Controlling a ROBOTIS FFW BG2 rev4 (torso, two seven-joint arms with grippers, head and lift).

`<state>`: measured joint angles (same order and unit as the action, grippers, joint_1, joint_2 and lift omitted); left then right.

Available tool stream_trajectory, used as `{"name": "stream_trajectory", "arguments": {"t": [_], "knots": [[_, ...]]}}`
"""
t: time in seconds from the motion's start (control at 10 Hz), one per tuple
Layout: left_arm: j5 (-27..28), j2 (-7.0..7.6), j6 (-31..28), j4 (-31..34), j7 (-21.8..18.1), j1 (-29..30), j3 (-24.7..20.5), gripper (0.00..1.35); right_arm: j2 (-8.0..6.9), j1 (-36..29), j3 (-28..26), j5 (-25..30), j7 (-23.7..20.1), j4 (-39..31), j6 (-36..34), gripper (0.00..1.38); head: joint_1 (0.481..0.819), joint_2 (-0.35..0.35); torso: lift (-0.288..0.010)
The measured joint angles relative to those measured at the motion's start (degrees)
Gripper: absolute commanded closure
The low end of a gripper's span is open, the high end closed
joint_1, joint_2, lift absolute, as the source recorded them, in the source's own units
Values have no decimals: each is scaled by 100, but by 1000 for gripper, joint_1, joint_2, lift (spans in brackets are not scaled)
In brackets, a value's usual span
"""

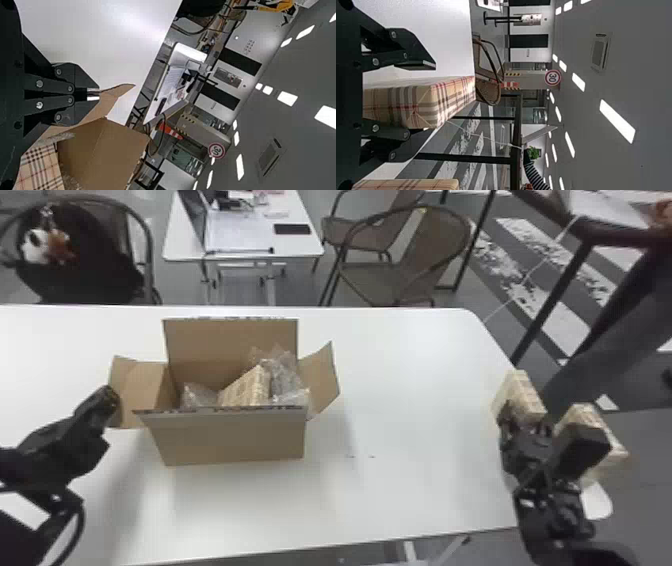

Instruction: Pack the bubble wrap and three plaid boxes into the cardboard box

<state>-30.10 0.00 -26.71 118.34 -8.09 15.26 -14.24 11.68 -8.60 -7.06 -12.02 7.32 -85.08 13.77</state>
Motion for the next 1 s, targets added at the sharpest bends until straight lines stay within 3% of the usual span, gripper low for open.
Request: {"name": "stream_trajectory", "arguments": {"t": [0.4, 0.5, 0.6, 0.7, 0.8, 0.9, 1.0], "knots": [[5, 0, 24, -22, -5, -14, 14, 1211, -72, -215, 12, -92, -40, -385, -2, 1104, 695, -127, -174], [7, 0, 32, -29, -9, -22, 17, 1211, -64, -313, 87, -381, -202, -670, -54, 1104, 695, -116, -174], [11, 0, 39, -30, -9, -23, 18, 1211, -12, -408, 188, -764, -409, -1342, -599, 1104, 695, -86, -174], [15, 0, 42, -31, -9, -24, 13, 1211, 122, -352, 227, -1106, -543, -2358, -2028, 1105, 695, -38, -174], [33, 0, 40, -31, -9, -25, 14, 1211, 367, 26, 217, -1552, -607, -3310, -3860, 1105, 695, -17, -174], [73, 0, 16, -31, -2, -45, 25, 1211, 633, 656, 161, -2237, -593, -3930, -5527, 1104, 671, 30, -174], [130, 0, -25, -31, 3, -90, 61, 1211, 760, 1361, 6, -3285, -464, -4112, -6897, 1104, 648, 64, -174]]}}
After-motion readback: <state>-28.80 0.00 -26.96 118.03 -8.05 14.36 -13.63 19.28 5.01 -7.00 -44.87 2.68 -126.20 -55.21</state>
